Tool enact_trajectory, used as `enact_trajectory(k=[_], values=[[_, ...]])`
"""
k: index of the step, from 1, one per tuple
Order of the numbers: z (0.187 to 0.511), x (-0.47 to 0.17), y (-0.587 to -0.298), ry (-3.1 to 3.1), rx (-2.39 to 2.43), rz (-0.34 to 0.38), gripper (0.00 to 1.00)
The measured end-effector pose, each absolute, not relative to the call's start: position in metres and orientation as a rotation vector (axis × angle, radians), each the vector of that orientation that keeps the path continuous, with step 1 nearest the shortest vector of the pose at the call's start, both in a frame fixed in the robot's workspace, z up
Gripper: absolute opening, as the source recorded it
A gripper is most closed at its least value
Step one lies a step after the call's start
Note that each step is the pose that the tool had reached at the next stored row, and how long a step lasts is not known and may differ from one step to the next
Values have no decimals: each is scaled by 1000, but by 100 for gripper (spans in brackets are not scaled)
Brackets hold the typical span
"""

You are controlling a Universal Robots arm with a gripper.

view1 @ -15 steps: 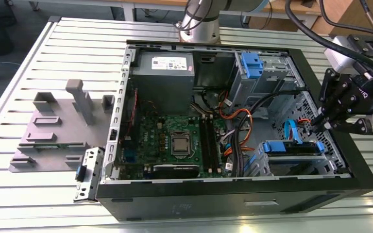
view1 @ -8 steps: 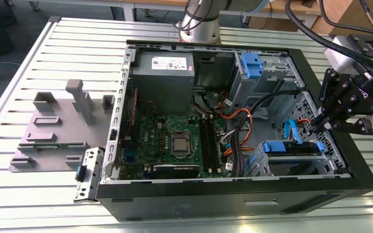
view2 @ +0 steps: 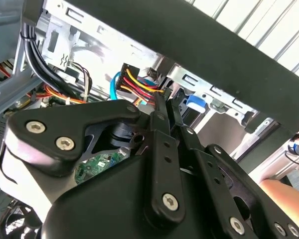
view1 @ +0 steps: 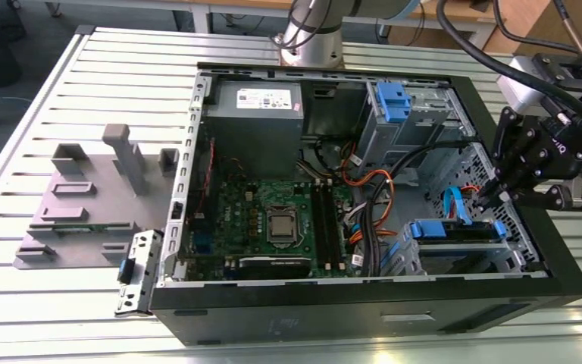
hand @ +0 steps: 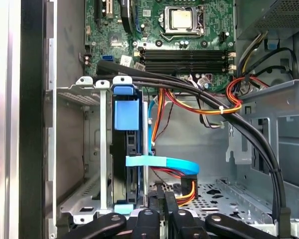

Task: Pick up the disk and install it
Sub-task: 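Insert the second disk wire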

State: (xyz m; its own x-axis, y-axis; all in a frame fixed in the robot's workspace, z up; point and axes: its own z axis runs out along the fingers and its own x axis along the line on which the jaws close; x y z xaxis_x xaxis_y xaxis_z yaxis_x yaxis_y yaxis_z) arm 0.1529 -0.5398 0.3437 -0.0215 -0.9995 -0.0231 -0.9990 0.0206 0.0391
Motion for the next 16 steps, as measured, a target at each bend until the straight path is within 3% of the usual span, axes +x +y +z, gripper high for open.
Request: enact_trajectory(k=[16], values=[[343, 148, -555, -2237, 2190, -68, 16]])
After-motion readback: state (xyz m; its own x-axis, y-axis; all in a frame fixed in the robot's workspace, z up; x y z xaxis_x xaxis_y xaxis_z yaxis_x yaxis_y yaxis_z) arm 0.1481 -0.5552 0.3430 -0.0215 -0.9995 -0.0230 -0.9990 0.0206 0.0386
